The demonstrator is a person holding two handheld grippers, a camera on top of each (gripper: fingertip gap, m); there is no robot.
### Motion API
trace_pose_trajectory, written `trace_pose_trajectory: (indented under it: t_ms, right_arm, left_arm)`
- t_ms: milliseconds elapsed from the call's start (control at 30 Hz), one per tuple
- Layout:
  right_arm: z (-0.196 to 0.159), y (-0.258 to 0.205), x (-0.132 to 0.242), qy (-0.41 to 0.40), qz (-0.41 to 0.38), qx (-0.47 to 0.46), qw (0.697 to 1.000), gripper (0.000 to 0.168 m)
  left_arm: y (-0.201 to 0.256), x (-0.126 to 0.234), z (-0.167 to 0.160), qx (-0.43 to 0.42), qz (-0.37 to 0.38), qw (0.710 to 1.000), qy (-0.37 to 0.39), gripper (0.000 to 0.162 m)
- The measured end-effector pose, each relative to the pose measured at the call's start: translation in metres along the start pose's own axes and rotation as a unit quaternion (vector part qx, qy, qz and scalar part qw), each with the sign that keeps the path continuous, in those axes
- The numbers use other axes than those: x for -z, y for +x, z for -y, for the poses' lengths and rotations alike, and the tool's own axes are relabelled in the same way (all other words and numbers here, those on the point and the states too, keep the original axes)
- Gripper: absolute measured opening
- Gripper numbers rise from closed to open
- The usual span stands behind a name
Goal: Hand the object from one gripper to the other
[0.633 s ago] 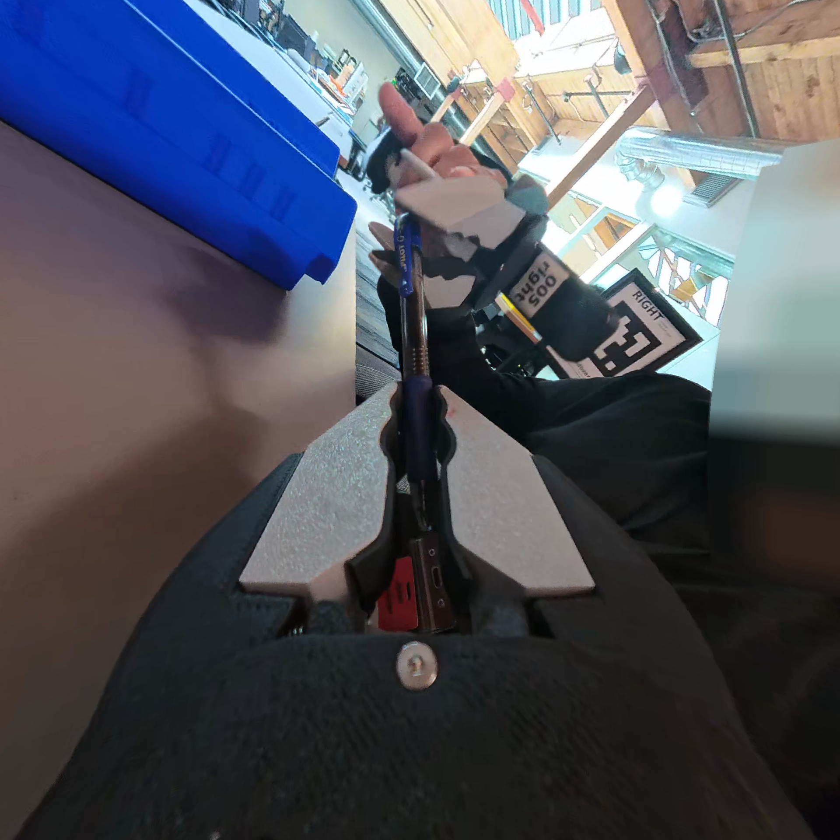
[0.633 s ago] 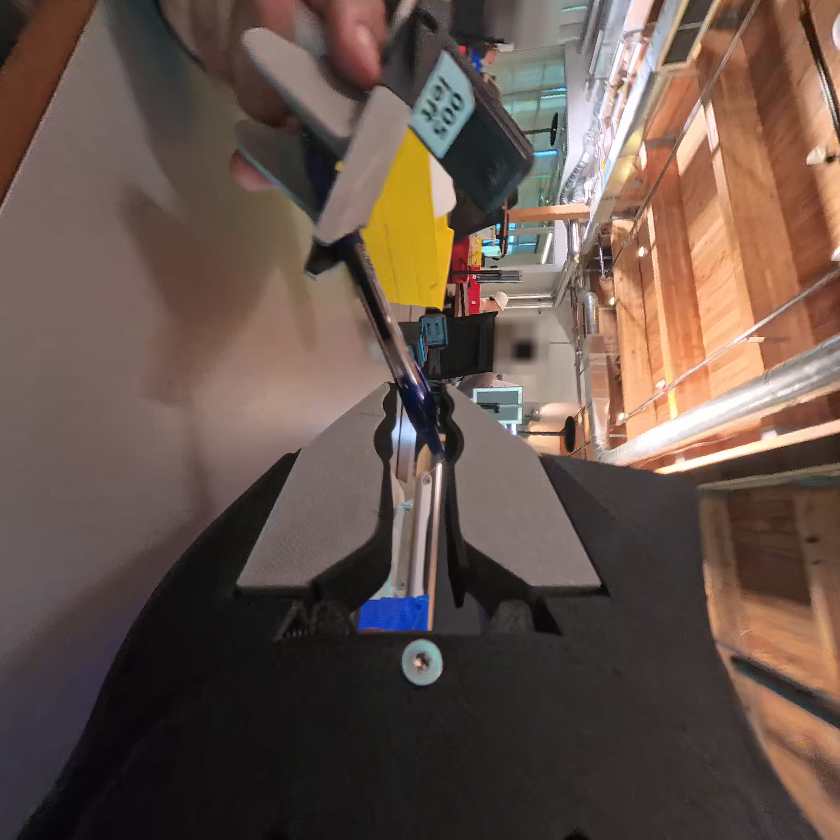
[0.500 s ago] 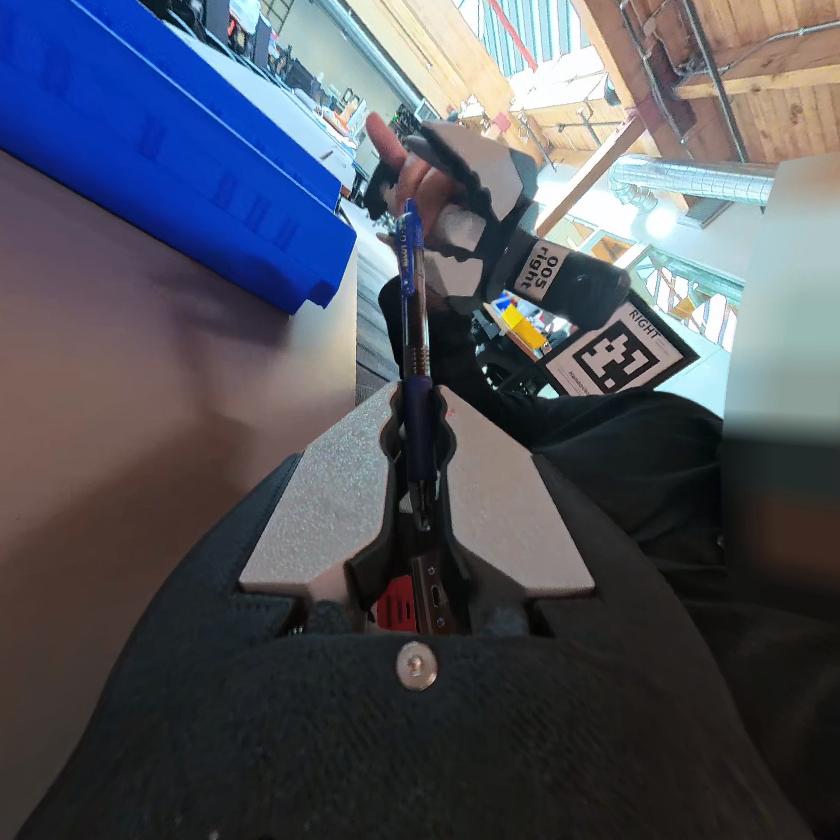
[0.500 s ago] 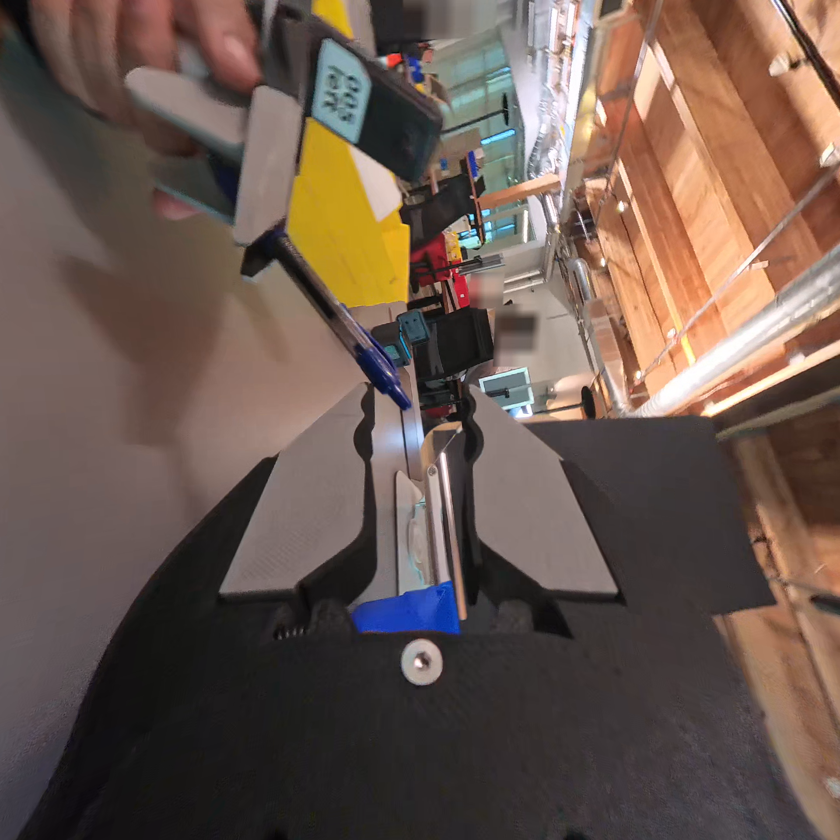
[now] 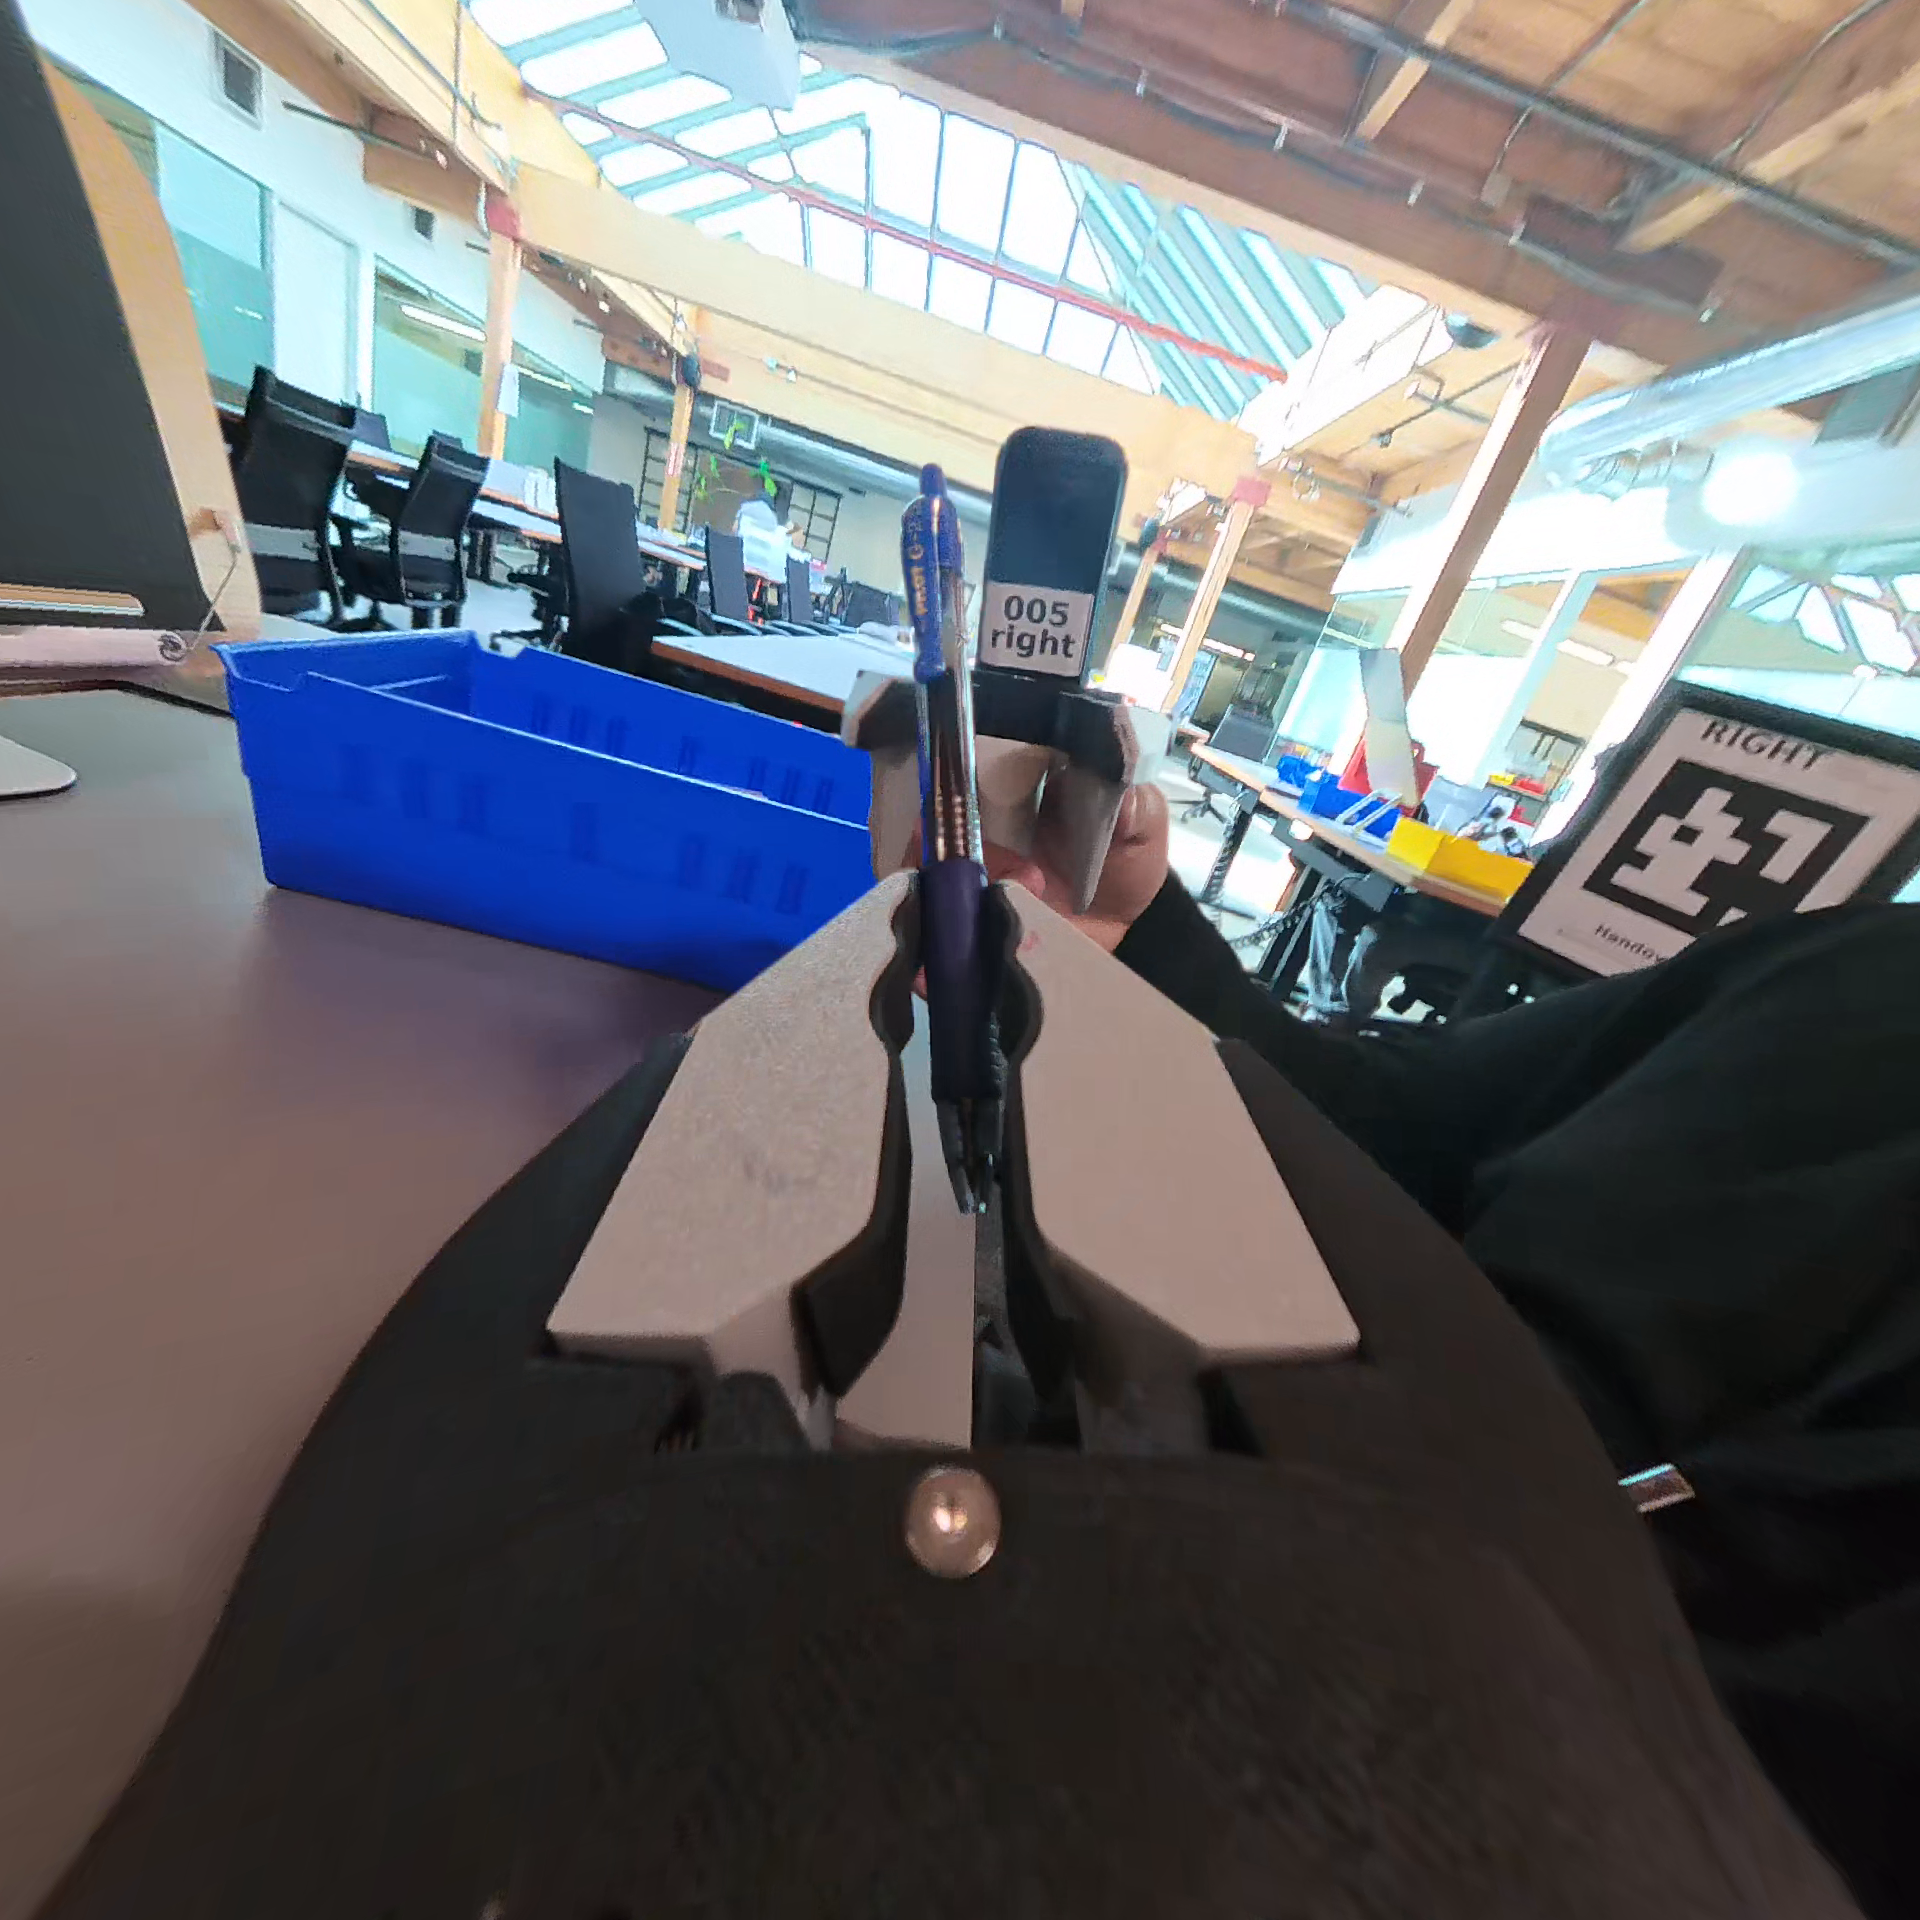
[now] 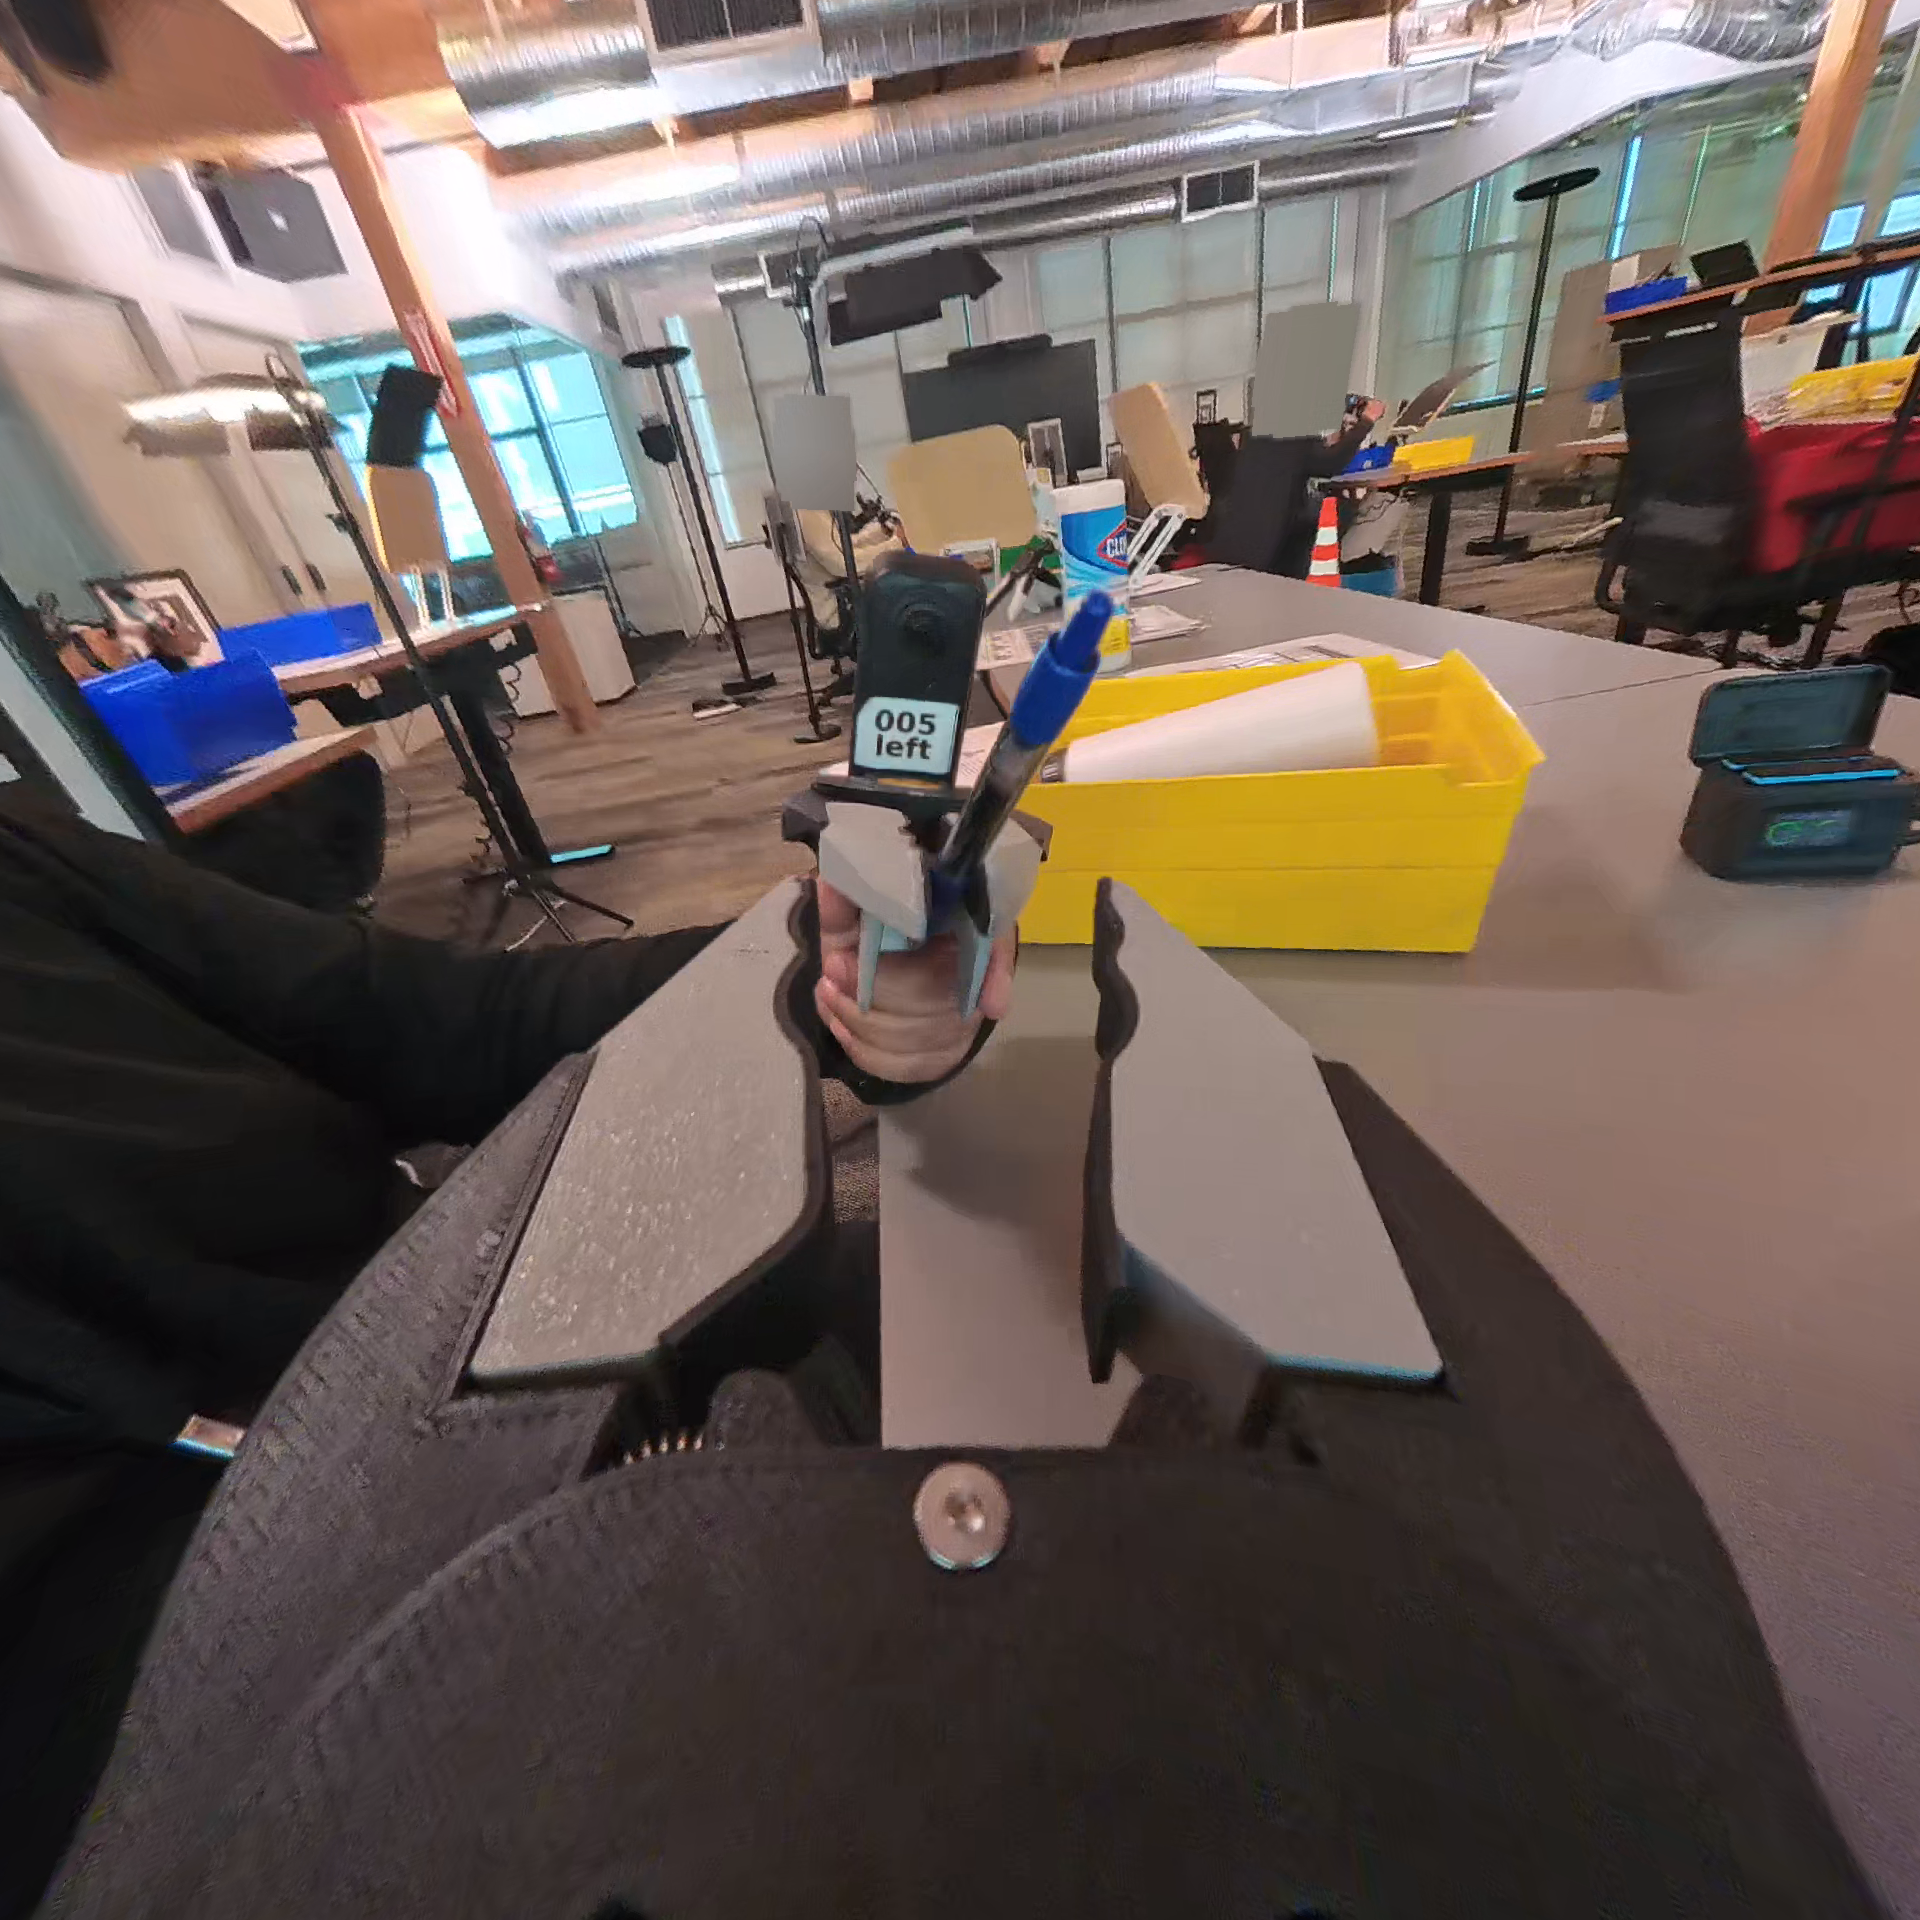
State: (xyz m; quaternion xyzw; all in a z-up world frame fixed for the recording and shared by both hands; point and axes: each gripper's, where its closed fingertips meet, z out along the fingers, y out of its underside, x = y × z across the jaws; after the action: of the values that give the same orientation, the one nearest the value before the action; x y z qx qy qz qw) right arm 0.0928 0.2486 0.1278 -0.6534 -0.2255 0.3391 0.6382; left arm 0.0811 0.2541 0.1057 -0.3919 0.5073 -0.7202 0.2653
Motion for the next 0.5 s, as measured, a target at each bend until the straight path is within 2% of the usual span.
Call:
trace_pose_trajectory:
  t_ms: [100, 133, 233, 333, 500]
  right_arm:
    - [-0.006, -0.004, -0.008, -0.007, 0.006, 0.004, 1.000, 0.051]
    - [-0.009, -0.005, -0.010, -0.012, 0.006, 0.001, 1.000, 0.045]
    - [-0.015, -0.002, -0.014, -0.025, -0.002, -0.022, 0.999, 0.007]
    - [-0.018, -0.002, -0.012, -0.035, 0.011, -0.040, 0.999, 0.007]
    - [-0.023, -0.003, -0.012, -0.033, 0.013, 0.002, 0.999, 0.007]
  left_arm:
    - [0.000, -0.008, -0.013, -0.017, 0.012, 0.999, -0.026, 0.010]
    - [-0.001, -0.011, -0.019, -0.021, 0.017, 0.999, -0.039, 0.009]
    - [0.002, -0.019, -0.033, -0.052, 0.022, 0.996, -0.063, 0.009]
    - [-0.001, -0.023, -0.040, -0.067, 0.045, 0.993, -0.088, 0.009]
    - [-0.004, -0.026, -0.050, -0.053, 0.066, 0.988, -0.130, 0.009]
